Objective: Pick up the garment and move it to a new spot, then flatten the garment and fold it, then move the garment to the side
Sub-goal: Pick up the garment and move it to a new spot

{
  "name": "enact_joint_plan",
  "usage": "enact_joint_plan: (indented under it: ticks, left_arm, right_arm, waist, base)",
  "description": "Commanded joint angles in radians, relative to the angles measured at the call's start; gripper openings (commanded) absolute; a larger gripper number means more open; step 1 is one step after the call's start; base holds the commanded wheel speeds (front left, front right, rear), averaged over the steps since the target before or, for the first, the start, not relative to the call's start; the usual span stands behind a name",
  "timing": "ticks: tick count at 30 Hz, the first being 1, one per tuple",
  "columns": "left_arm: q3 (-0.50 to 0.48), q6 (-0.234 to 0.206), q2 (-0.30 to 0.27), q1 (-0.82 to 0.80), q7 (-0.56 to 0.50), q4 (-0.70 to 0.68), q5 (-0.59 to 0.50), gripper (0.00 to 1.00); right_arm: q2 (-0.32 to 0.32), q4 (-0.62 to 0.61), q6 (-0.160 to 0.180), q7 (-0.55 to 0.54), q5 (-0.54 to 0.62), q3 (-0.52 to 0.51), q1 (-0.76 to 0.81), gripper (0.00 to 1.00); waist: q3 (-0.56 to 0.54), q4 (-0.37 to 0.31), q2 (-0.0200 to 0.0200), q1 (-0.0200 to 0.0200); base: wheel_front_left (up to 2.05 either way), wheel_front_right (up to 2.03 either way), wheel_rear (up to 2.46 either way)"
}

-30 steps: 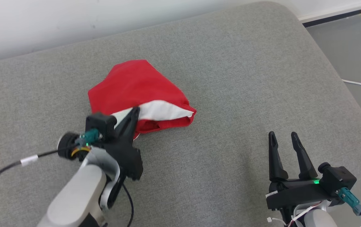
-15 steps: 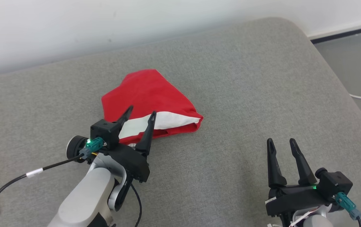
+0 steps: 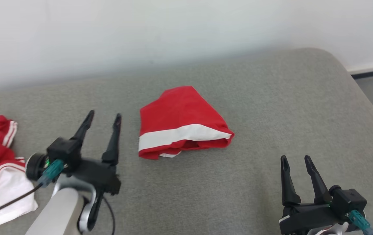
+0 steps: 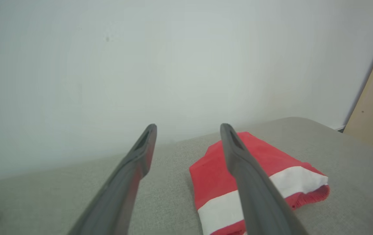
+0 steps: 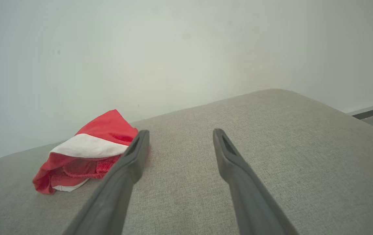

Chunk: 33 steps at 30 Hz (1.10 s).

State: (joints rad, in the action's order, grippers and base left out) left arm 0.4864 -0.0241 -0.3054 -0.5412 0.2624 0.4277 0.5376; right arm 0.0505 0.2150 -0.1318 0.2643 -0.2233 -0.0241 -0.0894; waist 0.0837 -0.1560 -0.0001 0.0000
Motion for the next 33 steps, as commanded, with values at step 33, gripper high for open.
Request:
enact_joint_plan:
  ticks: [33]
  left_arm:
    - [-0.432,0.010,0.025,0.608,0.004,-0.339,-0.284,1.00]
  right_arm:
    - [-0.001,0.016,0.002,0.000,0.073,-0.019,0.072,1.00]
  waist:
    - [-0.110,0.177,0.0001,0.0000]
  base:
    - [0.00,0.00,0.00]
